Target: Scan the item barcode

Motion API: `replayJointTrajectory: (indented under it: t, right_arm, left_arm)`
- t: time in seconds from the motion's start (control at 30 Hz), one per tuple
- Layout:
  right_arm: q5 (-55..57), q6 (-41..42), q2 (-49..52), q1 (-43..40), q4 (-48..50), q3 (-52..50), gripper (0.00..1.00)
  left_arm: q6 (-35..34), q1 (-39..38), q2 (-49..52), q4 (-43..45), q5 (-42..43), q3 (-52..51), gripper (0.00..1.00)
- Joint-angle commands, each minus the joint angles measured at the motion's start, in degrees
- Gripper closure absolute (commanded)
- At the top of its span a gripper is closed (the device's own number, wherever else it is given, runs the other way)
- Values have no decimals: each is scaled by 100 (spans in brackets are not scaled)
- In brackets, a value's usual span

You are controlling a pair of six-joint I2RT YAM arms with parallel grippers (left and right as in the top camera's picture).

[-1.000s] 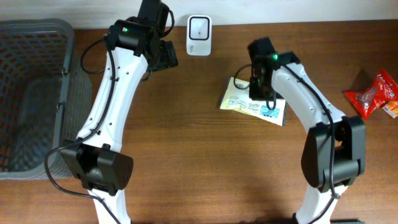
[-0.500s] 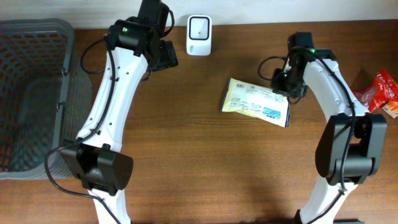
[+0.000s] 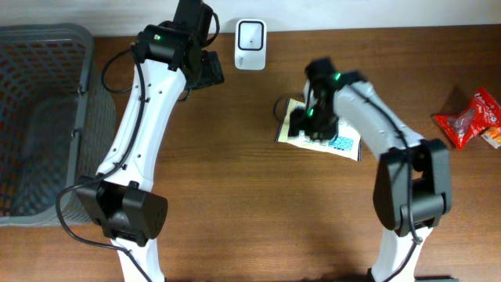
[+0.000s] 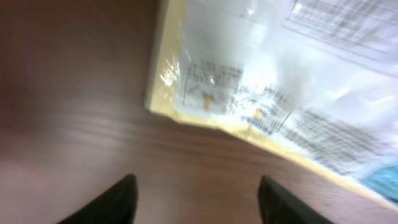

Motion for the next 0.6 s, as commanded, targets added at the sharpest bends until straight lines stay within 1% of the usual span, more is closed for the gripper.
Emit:
replayJointTrajectory:
  t: [0.0,0.03,0.07,0.1,0.13,0.17,0.23,0.3,0.4,0.43,0.47,0.5,0.53,0.57]
  right_arm:
    - [1329,-173,-323,-588,-476,1141,14]
    - [1561,-173,-321,-793,-501,1137,3]
    - [1655,-170,-310,-1086,-511,1003,1]
    - [1600,-173,-302,-1309,-511,863,1]
    - [1270,-173,-289,-1615,-481,577,1]
    - [1049,-175,-275,-1742,-452,407,1]
    - [669,-184,-256,-1937,-79,-275,1]
    - [33,-634,-254,-1947,612,-949,1]
    - [-164,-538,-251,-1947,1703,-1856,2]
    - [-216,-538,-251,-1950,1856,-1991,13]
    - [-219,-542,-251,-1950,1941,-2081,55]
    - [-262,-540,-264,-1952,1934,-2028,93]
    - [-319,-538,-269,-1967,1847,-1926,96]
    - [-393,-540,-286,-2002,1561,-1672,96]
  left_arm:
    - [31,0,-76,-9,22,46,1]
    - [31,0,-76,-9,22,46,1]
    - [31,0,-76,-9,22,46,1]
    - [31,0,-76,-9,22,46,1]
    - [31,0,-76,-9,22,46,1]
    - [31,0,-76,-9,22,46,1]
    - [31,0,-76,-9,22,46,1]
    - [31,0,-76,-9,22,46,1]
    - [31,0,-76,-11,22,46,1]
    - [31,0,-76,-9,22,46,1]
    - [31,0,-76,-9,22,46,1]
    - [31,0,-76,-9,22,46,1]
    - [31,0,-76,-9,22,46,1]
    - [31,-9,-76,-9,20,46,1]
